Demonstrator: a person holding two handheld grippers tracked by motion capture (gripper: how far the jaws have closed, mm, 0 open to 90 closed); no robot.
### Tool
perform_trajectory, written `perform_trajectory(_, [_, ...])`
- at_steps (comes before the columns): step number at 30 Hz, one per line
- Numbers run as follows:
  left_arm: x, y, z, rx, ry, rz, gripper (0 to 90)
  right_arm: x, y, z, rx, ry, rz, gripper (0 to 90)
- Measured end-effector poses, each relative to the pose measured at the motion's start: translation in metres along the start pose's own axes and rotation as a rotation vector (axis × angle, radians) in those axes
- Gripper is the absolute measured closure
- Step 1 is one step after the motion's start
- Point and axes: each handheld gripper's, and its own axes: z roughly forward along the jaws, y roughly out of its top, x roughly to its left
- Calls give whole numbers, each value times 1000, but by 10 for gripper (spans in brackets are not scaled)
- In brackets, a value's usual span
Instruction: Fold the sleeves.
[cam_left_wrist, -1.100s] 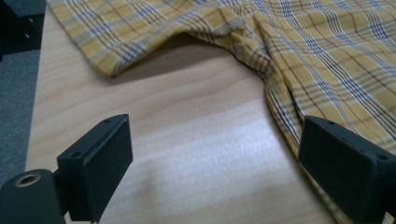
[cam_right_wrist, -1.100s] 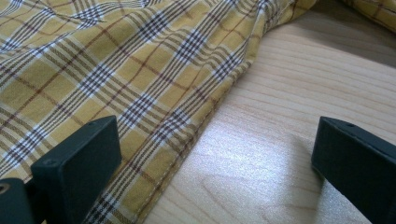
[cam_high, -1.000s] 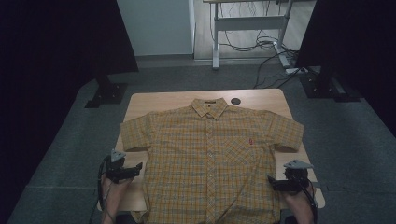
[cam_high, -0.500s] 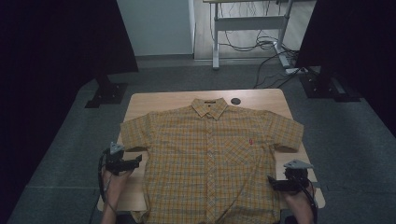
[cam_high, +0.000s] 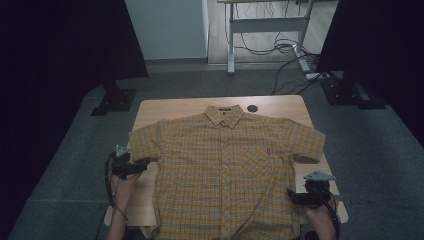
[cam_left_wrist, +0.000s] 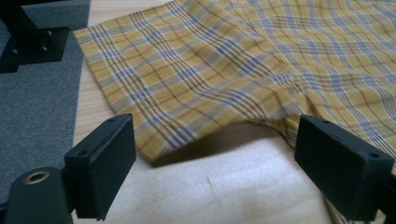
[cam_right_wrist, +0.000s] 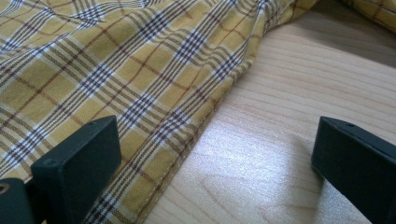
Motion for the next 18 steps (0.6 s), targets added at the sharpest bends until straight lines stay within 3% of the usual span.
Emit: perform_trajectory(18, [17,12,28,-2,63,-29,205,0,0,0,0,0,0,9])
